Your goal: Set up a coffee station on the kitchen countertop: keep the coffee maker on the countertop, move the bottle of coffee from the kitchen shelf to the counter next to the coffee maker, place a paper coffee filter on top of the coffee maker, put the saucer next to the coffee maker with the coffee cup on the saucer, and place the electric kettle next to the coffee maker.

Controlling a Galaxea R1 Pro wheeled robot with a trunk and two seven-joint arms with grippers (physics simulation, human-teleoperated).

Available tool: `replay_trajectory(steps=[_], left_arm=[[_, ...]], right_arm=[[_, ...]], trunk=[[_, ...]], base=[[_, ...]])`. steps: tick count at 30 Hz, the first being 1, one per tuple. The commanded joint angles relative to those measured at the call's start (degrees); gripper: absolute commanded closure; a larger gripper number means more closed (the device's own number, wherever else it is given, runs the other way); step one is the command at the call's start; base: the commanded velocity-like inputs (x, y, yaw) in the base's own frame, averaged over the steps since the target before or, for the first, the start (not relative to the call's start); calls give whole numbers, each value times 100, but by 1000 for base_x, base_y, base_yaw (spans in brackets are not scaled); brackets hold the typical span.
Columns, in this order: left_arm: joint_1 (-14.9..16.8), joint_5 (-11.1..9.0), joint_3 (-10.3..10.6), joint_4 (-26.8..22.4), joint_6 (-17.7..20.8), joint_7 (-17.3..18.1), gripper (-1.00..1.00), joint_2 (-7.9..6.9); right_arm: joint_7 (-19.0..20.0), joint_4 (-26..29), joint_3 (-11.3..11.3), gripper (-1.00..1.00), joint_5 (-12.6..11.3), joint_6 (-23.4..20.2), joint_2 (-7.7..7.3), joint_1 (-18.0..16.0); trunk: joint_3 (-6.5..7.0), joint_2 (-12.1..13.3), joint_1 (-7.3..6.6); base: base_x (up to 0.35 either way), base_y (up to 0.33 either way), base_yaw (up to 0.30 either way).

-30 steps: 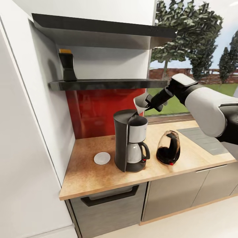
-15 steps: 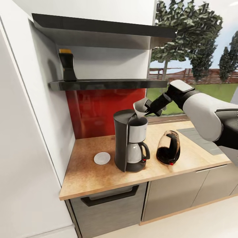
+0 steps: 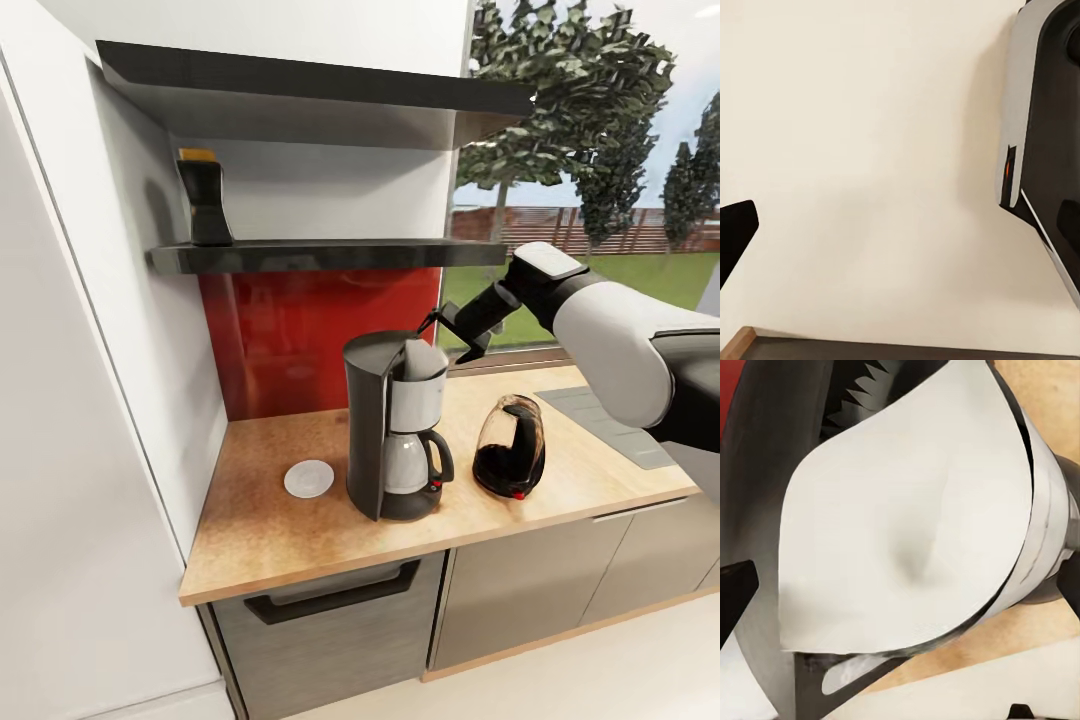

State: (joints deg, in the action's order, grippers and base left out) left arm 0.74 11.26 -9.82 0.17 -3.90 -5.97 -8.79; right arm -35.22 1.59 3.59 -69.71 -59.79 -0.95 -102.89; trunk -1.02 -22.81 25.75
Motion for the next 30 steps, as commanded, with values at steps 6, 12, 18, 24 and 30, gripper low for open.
replay_trajectory(steps=[6,12,18,24,30], left_arm=[[5,61,-47,9,-24,-18,-100,0],[5,61,-48,9,-24,-18,-100,0],[5,61,-54,3,-24,-18,-100,0],[12,61,-55,1,-24,-18,-100,0],[14,65,-49,-1,-24,-18,-100,8]], right_arm=[[-38,8,36,-100,-64,-21,-2,-3],[-38,16,36,-100,-65,-21,-2,-3],[-38,38,23,-100,-68,-21,-2,-3],[-38,63,-2,-100,-79,-21,-2,-8],[-38,86,-7,-100,-87,-21,-2,-11]], trunk=[[-11,-11,3],[-11,-11,3],[-11,-11,3],[-11,-11,3],[-11,-11,3]], base=[[0,0,0],[0,0,0],[0,0,0],[0,0,0],[0,0,0]])
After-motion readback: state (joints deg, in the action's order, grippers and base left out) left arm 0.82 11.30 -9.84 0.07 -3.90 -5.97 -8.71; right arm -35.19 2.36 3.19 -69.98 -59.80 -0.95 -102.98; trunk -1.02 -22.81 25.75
